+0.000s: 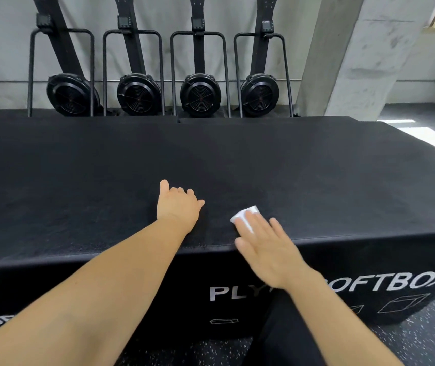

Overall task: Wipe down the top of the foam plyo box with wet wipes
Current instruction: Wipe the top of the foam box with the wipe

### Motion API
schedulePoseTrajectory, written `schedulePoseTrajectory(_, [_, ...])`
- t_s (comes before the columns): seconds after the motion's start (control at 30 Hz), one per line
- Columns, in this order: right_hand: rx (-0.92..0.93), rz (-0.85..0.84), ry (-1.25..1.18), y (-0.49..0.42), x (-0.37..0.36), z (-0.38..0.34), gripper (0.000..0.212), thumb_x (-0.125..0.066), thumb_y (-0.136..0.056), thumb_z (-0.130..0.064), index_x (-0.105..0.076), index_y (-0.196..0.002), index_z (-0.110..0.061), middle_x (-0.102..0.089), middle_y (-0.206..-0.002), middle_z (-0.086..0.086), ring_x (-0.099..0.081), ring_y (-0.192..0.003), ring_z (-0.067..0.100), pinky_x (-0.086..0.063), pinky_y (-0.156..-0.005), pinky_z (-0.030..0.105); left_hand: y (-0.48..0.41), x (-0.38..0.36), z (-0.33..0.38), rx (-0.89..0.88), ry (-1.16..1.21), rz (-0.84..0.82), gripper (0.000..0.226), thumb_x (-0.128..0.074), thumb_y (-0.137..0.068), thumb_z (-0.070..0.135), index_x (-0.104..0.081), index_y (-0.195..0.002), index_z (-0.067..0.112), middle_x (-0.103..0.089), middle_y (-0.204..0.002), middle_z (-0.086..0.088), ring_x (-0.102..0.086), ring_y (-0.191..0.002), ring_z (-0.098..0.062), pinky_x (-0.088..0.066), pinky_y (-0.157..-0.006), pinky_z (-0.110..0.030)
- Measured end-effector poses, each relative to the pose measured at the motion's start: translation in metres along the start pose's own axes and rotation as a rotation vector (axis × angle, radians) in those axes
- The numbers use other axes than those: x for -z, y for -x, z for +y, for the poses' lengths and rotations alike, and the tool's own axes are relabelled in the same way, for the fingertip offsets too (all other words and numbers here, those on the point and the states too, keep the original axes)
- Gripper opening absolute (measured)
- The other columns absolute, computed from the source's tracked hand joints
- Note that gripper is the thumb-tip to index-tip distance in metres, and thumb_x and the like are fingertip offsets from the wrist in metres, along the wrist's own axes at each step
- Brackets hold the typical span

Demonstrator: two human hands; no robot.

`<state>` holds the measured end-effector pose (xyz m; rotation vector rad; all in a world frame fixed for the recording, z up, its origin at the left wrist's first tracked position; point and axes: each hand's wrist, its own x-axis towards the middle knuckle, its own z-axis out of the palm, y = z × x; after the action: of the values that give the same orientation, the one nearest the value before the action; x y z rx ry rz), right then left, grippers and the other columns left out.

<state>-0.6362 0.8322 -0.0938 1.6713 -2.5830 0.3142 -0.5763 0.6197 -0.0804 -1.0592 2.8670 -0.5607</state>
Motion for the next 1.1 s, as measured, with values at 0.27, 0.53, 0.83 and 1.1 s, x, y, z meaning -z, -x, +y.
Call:
schedulePoseTrajectory(0.27, [-0.371,-0.068,0.037,0.011,0.02,0.111,0.039,-0.022,-0.104,-0.026,-0.032,-0.141,-0.022,-0.027,-0.146,-0.005,-0.027,-0.132,0.017,-0.024,-0.108,0.037,-0.001,0.003,0.004,-0.003,-0.044,0.006,0.034,-0.021,-0.105,0.034,-0.049,-0.116,0.021,-0.04,-0.078,0.003,-0.046,-0.08,-0.02,-0.017,-0.107,-0.044])
schedulePoseTrajectory(0.53, [-0.514,0.047,0.007,-0.012,0.008,0.055,0.05,-0.032,-0.102,-0.041,-0.034,-0.143,-0.011,-0.032,-0.146,0.007,-0.027,-0.135,0.025,-0.022,-0.112,0.034,0.0,0.002,0.006,-0.012,-0.066,0.046,0.03,-0.023,-0.105,0.034,-0.051,-0.109,0.024,-0.03,-0.069,0.002,-0.047,-0.079,-0.019,-0.017,-0.11,-0.045])
schedulePoseTrajectory(0.83, [-0.189,-0.24,-0.078,-0.052,-0.008,-0.041,0.061,-0.017,-0.105,-0.044,-0.009,-0.157,-0.012,-0.004,-0.163,0.011,0.001,-0.15,0.023,0.0,-0.123,0.038,-0.001,0.001,0.006,0.018,-0.04,0.025,0.038,-0.016,-0.104,0.041,-0.044,-0.091,0.018,-0.04,-0.071,0.005,-0.048,-0.073,-0.018,-0.02,-0.104,-0.043])
schedulePoseTrajectory(1.1, [-0.242,-0.093,-0.151,-0.048,0.01,0.044,0.039,-0.029,-0.102,-0.033,-0.035,-0.14,-0.026,-0.027,-0.145,-0.006,-0.027,-0.099,0.014,-0.024,-0.097,0.029,0.0,0.001,0.005,0.012,-0.042,0.016,0.025,-0.024,-0.104,0.034,-0.045,-0.1,0.022,-0.035,-0.072,0.002,-0.045,-0.075,-0.02,-0.018,-0.107,-0.045])
